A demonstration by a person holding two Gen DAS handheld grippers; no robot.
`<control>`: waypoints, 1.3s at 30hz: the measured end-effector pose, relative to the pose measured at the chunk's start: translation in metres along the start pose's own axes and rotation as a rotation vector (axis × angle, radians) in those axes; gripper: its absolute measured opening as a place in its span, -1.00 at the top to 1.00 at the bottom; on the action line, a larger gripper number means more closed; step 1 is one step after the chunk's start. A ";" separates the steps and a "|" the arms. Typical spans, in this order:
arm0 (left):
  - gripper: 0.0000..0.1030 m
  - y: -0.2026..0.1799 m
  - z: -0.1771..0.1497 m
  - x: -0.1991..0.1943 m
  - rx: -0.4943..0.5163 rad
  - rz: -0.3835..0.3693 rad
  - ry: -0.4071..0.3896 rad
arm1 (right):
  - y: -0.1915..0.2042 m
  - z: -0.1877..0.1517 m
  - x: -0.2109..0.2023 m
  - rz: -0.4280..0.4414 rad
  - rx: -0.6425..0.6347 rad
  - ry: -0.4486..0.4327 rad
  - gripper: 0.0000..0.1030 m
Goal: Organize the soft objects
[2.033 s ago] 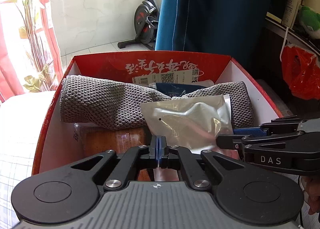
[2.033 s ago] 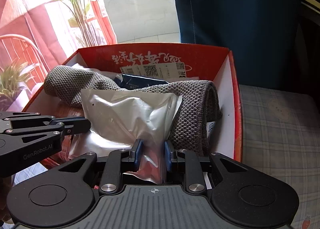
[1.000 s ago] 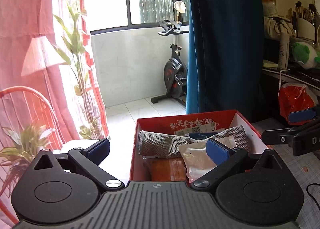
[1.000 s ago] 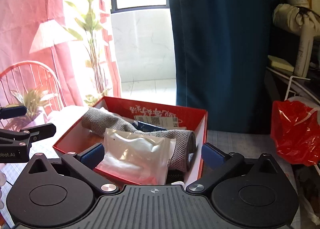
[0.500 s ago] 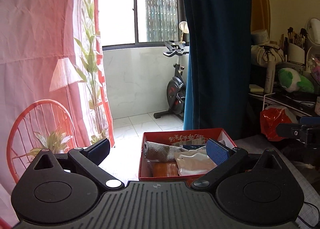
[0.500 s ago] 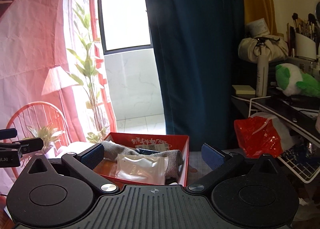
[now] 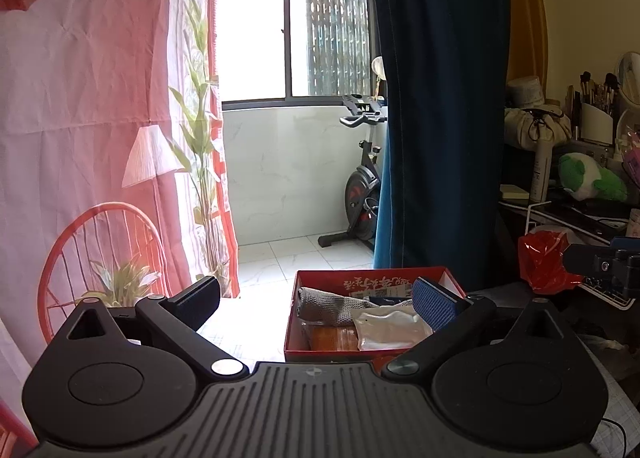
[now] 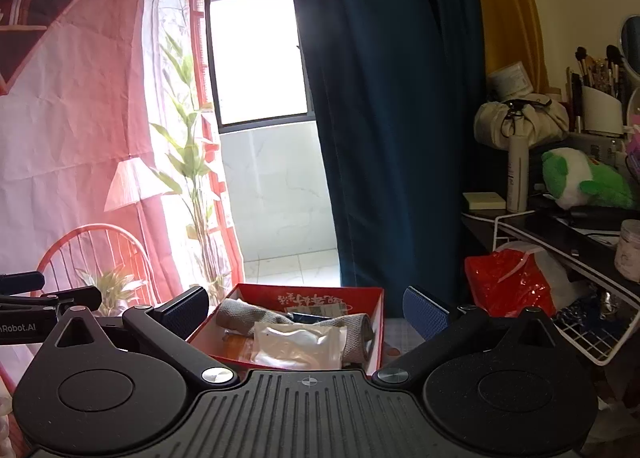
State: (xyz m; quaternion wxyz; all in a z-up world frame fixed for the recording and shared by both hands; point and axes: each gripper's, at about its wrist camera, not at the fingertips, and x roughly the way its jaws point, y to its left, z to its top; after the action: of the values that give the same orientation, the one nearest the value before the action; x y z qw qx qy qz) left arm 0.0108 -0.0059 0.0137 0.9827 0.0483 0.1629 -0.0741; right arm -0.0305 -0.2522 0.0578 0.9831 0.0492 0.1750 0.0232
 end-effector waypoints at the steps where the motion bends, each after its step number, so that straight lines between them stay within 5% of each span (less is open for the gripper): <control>1: -1.00 0.000 0.000 0.000 -0.001 0.004 0.001 | -0.001 0.000 0.002 0.001 0.003 0.003 -0.99; 39: -1.00 0.005 -0.002 0.003 -0.019 0.042 0.031 | -0.003 -0.005 0.011 -0.055 -0.003 0.045 -0.99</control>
State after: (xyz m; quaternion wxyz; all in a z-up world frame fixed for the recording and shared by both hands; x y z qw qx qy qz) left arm 0.0139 -0.0013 0.0111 0.9817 0.0437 0.1779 -0.0513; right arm -0.0222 -0.2538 0.0489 0.9792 0.0422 0.1982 -0.0026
